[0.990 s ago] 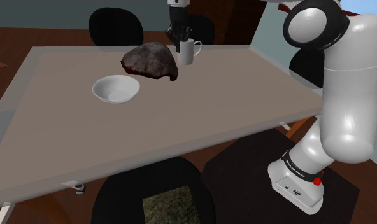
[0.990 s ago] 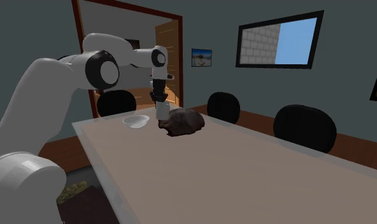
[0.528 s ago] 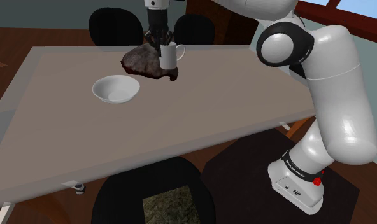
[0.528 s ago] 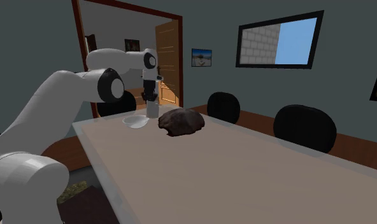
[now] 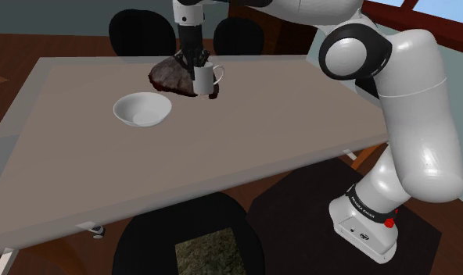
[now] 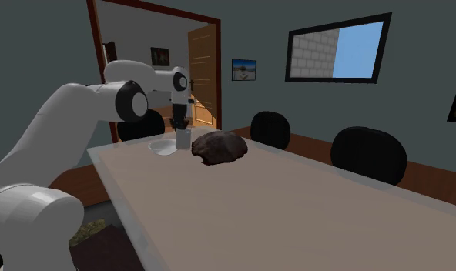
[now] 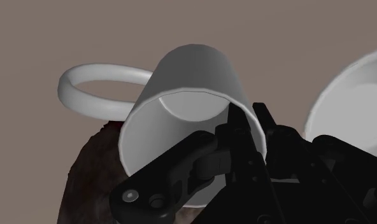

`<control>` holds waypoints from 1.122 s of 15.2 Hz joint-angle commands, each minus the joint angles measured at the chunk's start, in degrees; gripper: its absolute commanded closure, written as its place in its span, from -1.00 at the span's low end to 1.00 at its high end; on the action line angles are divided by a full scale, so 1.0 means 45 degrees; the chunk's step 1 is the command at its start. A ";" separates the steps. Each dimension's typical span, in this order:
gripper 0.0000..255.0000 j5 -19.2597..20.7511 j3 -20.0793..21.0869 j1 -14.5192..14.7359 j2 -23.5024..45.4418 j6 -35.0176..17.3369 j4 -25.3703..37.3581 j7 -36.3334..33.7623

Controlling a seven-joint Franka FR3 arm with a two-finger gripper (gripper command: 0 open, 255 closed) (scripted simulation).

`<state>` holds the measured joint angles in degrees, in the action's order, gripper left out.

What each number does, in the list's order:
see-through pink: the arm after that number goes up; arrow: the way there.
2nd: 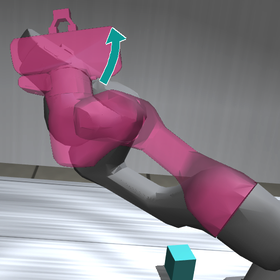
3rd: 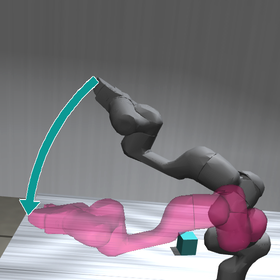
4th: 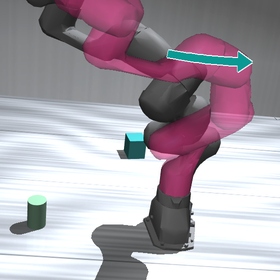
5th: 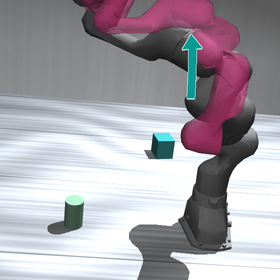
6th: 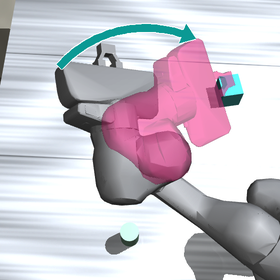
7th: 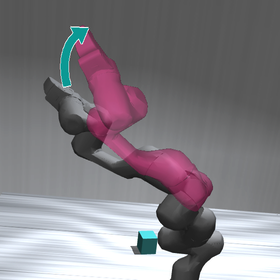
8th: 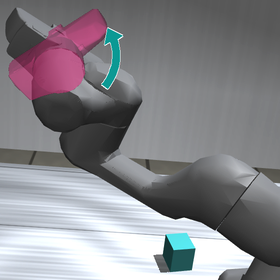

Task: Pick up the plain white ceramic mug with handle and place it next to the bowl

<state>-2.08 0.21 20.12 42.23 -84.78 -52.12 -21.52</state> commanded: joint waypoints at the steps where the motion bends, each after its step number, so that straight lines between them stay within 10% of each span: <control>1: 1.00 -0.0002 -0.0001 0.0005 -0.0190 -0.0474 -0.0656 0.0012; 17: 1.00 -0.0011 -0.0008 0.0017 -0.0204 -0.2928 -0.3125 0.0097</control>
<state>-2.13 0.17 20.19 41.33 -97.78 -66.03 -21.08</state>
